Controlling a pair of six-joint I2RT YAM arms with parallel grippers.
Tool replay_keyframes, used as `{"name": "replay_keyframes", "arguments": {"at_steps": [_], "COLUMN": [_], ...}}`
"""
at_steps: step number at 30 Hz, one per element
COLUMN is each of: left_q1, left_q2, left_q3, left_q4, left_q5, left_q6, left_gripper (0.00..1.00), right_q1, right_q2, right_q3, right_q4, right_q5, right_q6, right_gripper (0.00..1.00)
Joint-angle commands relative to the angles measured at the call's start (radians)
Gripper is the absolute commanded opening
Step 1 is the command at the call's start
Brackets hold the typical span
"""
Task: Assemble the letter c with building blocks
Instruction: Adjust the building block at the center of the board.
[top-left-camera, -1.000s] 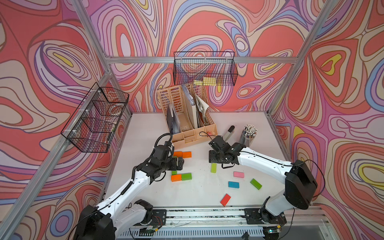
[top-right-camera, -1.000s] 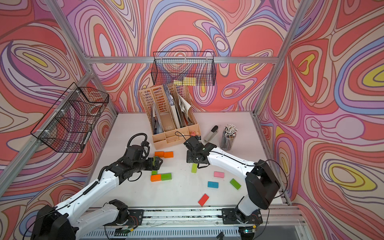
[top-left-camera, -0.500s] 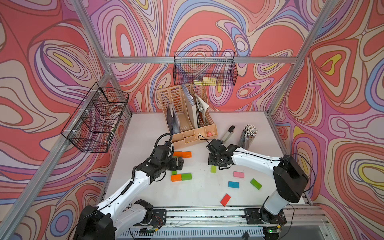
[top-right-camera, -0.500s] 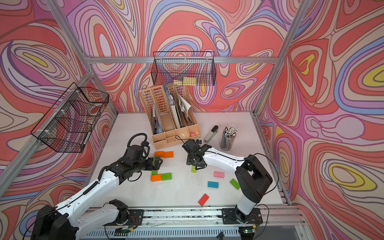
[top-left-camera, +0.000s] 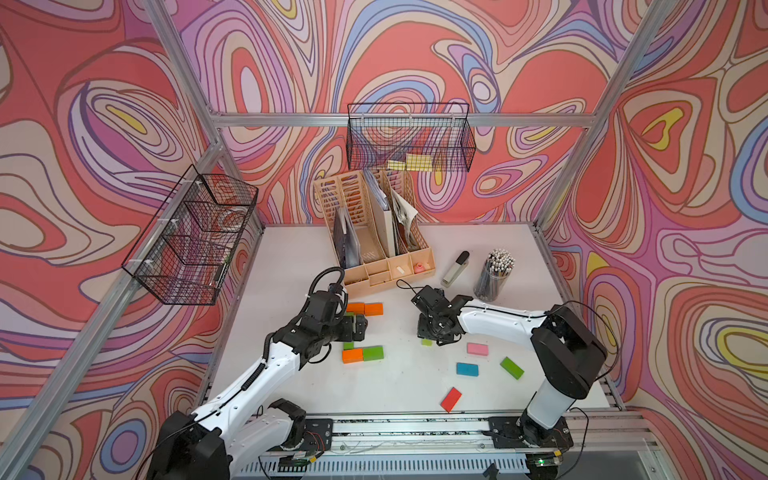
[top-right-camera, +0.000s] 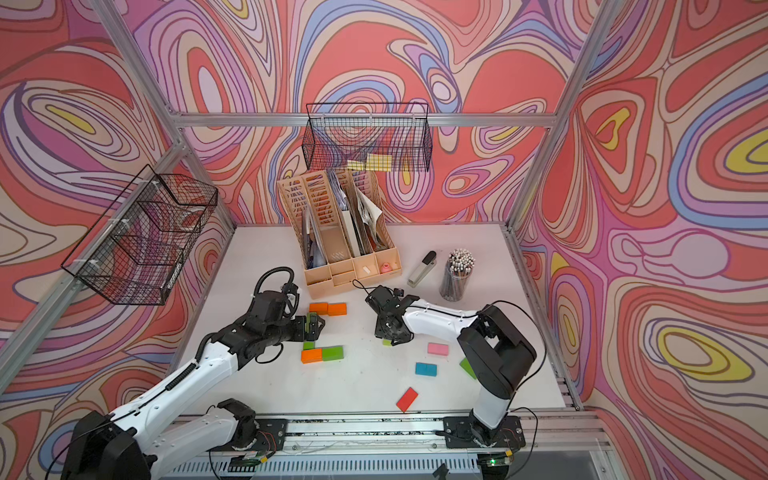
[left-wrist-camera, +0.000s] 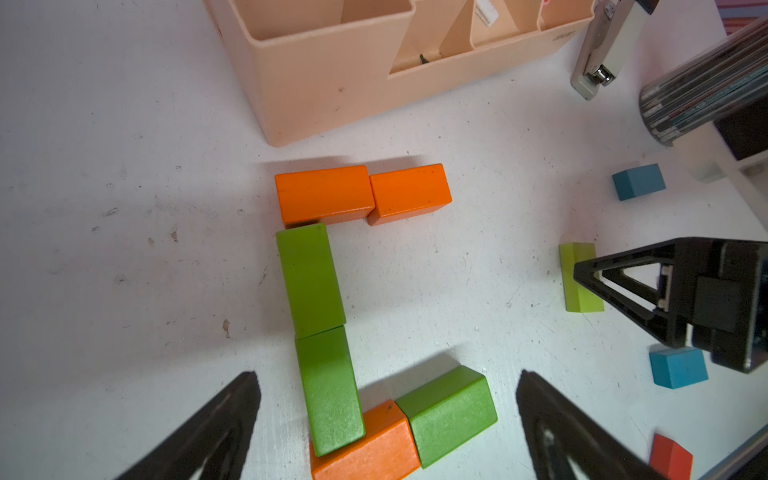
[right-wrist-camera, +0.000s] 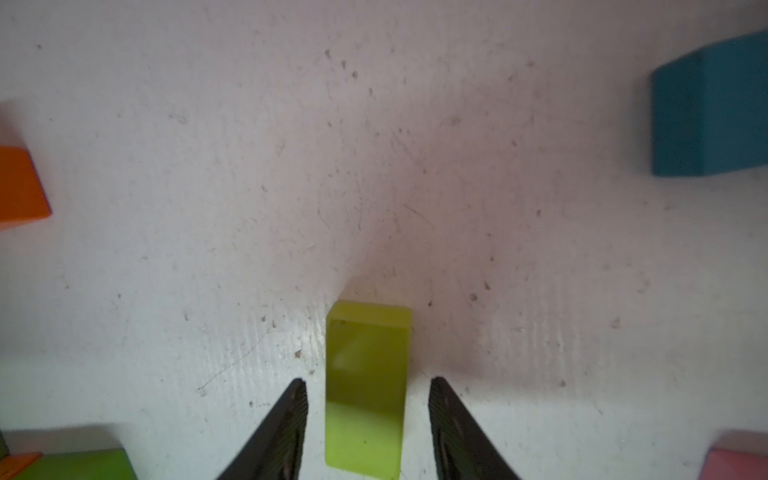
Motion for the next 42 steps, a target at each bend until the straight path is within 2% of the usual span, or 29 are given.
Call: {"name": "replay_keyframes", "arguments": {"at_steps": [1,5,15,25,26,33,37,42], "left_q1": [-0.001,-0.002,-0.002,-0.002,-0.002,-0.001,-0.002,-0.001], "left_q2": [0.002,0.007,0.010,0.010,0.008,0.000,-0.004,0.000], "left_q3": [-0.007,-0.005,-0.006,-0.006,-0.006,-0.005,-0.006,-0.001], "left_q4": [0.000,0.000,0.004,-0.001,-0.001,-0.002,-0.004,-0.007], "left_q5": [-0.011,-0.013,-0.016,-0.022,-0.021,-0.017,-0.018,-0.018], "left_q6": [0.007,0.008,0.011,0.013,0.013,0.011,0.011,0.013], "left_gripper": [1.00,0.99,1.00,0.99,0.99,1.00,0.99,0.99], "right_q1": [-0.003,-0.004,-0.004,-0.020,-0.021,-0.022,-0.021,-0.023], "right_q2": [0.029,0.062,0.121,0.164,0.167,0.110,0.006,-0.137], "right_q3": [0.004,0.021,0.116,0.170,0.175,0.192,0.181,0.121], "right_q4": [0.008,-0.003,-0.077,-0.085,-0.090,-0.125,-0.175,-0.295], "right_q5": [-0.010,-0.010,0.018,0.021,0.021,0.023,0.036,0.027], "right_q6": [-0.014,-0.035,-0.164,-0.237,-0.241,-0.212,-0.173,-0.054], "right_gripper": [0.48,0.46,0.33,0.32,0.33,0.60,0.65,0.63]}}
